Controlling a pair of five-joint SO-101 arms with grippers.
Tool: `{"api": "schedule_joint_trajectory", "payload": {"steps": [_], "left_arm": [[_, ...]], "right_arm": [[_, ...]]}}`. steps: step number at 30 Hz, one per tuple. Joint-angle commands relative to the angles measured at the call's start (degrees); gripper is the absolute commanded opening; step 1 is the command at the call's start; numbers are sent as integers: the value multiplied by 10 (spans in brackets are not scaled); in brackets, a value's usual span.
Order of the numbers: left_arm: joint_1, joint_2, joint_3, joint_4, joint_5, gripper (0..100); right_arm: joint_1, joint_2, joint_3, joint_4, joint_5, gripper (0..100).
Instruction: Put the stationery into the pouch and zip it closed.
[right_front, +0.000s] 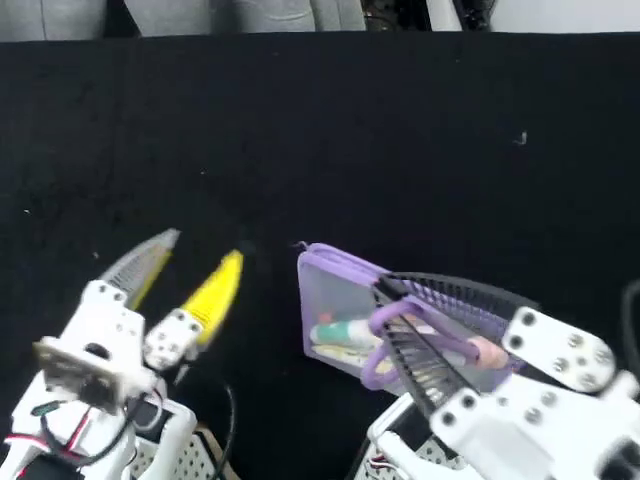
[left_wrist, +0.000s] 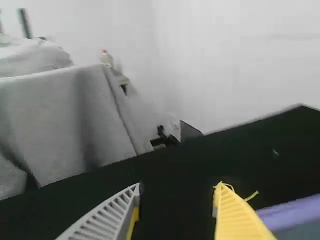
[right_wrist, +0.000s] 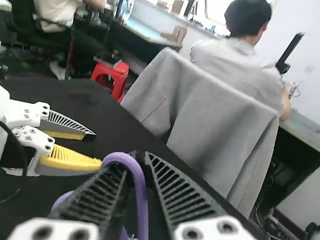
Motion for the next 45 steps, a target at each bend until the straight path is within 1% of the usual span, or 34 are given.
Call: {"api": "schedule_joint_trajectory", "payload": {"steps": [1,3,7,9,12,15,18,22,26,28,30,33,36,39,42,45], "left_arm": [[54,2,-3,38,-25,234],[54,2,-3,46,-25,234],[54,2,2,47,-25,234],[54,2,2,47,-25,234],[54,2,3,53,-24,234],[58,1,0,82,-24,234],[56,1,-1,104,-24,234],[55,0,-4,115,-24,234],[60,0,-18,115,-24,234],[63,0,-23,111,-16,234],[98,1,-18,98,15,234],[197,1,0,87,51,234],[315,1,13,89,52,234],[408,1,28,90,52,234],[465,1,51,85,52,234],[488,1,80,56,53,234]], "right_arm": [[-4,0,55,-58,33,11],[10,6,87,-111,47,11],[107,65,128,-240,54,11],[140,116,128,-308,53,11],[146,205,93,-378,52,11],[146,309,7,-418,52,11],[149,421,-124,-419,51,11],[146,564,-317,-385,53,11],[145,683,-470,-308,52,11],[127,721,-524,-267,52,11],[105,749,-568,-239,54,11],[59,761,-597,-233,55,11],[10,760,-589,-246,84,11],[-33,760,-565,-264,121,11],[-69,760,-553,-287,125,11],[-115,760,-553,-296,127,11]]}}
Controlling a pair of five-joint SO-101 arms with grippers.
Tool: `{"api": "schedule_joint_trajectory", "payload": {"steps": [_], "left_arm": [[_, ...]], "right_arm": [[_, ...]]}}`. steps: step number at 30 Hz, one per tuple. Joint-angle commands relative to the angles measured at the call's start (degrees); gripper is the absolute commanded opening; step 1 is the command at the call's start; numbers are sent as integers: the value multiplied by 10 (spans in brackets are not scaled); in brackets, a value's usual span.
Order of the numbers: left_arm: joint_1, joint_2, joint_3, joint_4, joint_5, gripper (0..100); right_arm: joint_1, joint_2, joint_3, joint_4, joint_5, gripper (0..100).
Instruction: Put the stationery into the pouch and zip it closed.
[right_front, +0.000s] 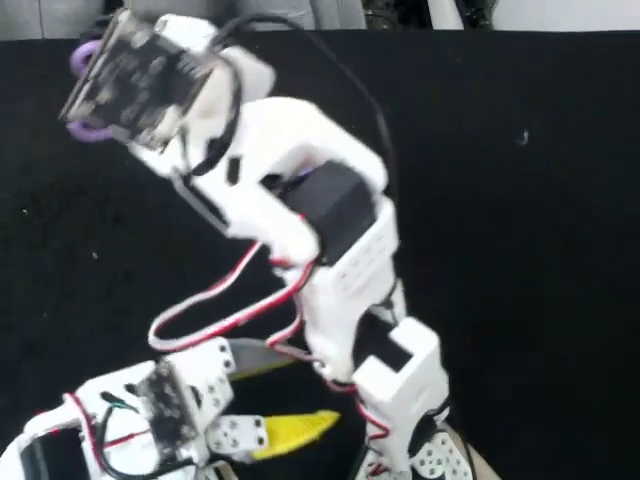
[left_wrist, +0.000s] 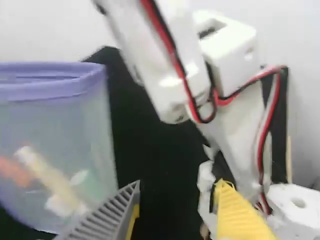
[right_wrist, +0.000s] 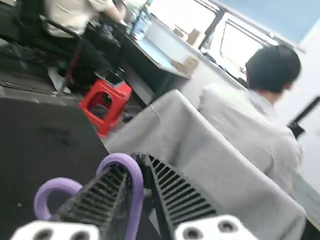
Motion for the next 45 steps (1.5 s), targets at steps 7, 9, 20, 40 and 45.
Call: {"api": "schedule_joint_trajectory", "payload": {"steps": [7,9,20,40,45], "left_arm": [[44,1,66,-77,9,234],[39,1,67,-72,5,234],[-281,1,68,-47,5,234],[-368,1,69,-46,8,234],[-368,1,69,-46,9,234]], "right_arm": [[-115,-5,3,-70,9,11],[-113,-7,0,-65,8,11],[23,-68,-21,26,4,11],[135,-264,-18,260,5,11],[136,-325,6,289,7,11]]}}
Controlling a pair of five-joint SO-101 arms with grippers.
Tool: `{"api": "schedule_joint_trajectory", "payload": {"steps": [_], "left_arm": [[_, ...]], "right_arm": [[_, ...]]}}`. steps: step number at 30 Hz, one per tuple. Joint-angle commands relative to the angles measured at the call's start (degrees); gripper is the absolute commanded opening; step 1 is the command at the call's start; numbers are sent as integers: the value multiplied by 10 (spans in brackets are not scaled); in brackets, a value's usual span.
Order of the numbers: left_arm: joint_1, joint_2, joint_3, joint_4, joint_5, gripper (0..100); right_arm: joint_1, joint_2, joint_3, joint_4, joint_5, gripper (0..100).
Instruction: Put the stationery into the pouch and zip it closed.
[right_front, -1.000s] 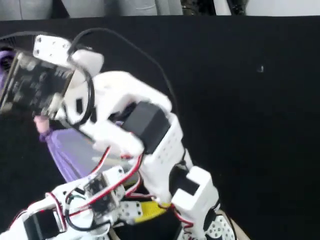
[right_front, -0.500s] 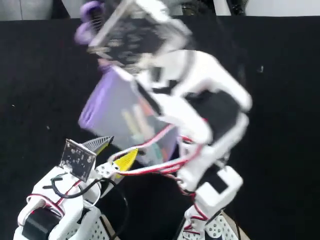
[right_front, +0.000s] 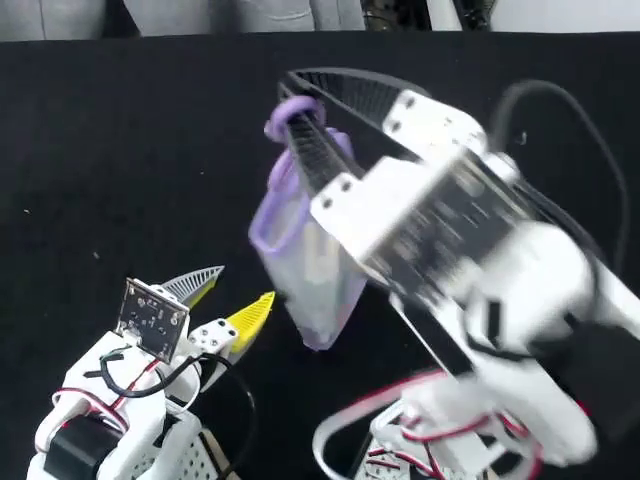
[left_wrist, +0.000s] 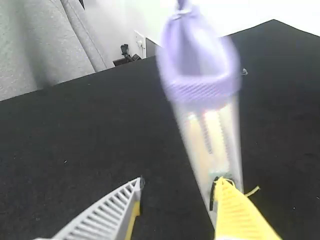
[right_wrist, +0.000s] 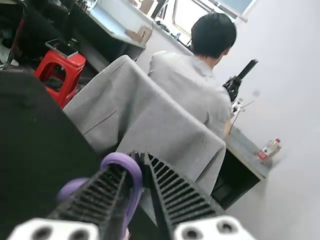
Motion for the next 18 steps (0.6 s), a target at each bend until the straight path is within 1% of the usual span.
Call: {"api": "schedule_joint_trajectory", "payload": {"steps": [1,6,13,18], "left_arm": [[0,1,-3,-13,6,234],[0,1,-3,-11,6,234],[0,1,-3,-13,7,234],[0,1,-4,-10,7,234]], "right_arm": [[12,-69,15,18,4,11],[3,-145,114,14,3,11],[-87,-229,258,9,1,11],[-98,-232,301,-35,-49,11]]}}
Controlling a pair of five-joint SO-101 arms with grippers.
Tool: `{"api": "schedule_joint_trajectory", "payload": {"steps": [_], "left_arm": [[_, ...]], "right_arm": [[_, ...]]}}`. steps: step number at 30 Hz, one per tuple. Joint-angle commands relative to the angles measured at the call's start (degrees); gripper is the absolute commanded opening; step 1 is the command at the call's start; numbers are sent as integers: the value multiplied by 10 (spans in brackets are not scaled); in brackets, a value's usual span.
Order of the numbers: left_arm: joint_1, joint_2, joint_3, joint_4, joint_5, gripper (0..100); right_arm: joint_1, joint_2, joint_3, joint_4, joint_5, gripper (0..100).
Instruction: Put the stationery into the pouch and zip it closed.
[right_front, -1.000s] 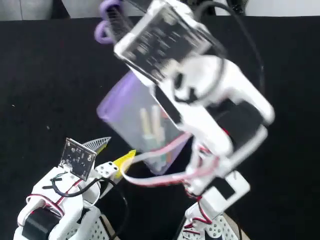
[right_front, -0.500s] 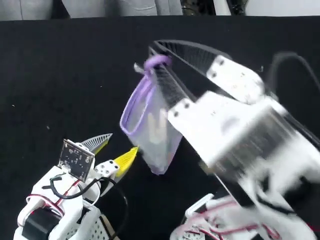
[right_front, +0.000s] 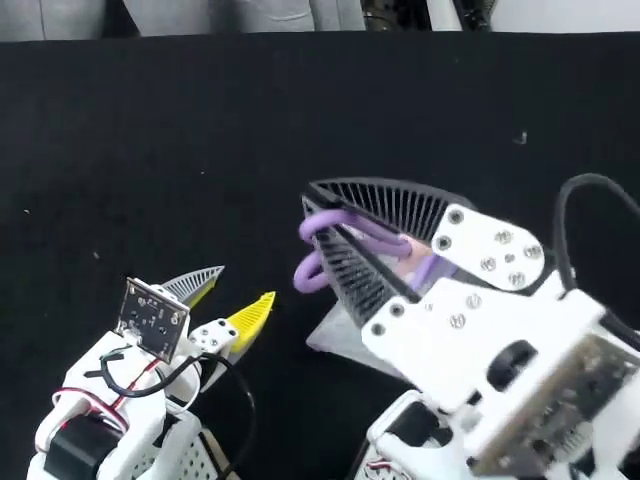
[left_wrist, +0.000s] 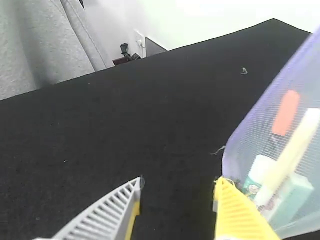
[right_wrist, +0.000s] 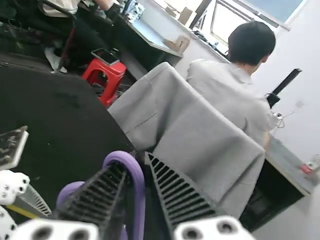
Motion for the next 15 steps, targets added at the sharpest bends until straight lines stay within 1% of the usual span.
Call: {"api": "schedule_joint_trajectory", "payload": {"steps": [1,5,8,15], "left_arm": [[-3,1,-4,-10,7,234],[-5,1,-4,-6,7,234],[-5,0,-13,17,7,234],[-5,0,-106,79,3,234]], "right_arm": [[-14,0,41,-50,-33,11],[-40,0,76,-125,-36,11],[-41,0,95,-184,-36,11],[-40,0,147,-267,-33,11]]}}
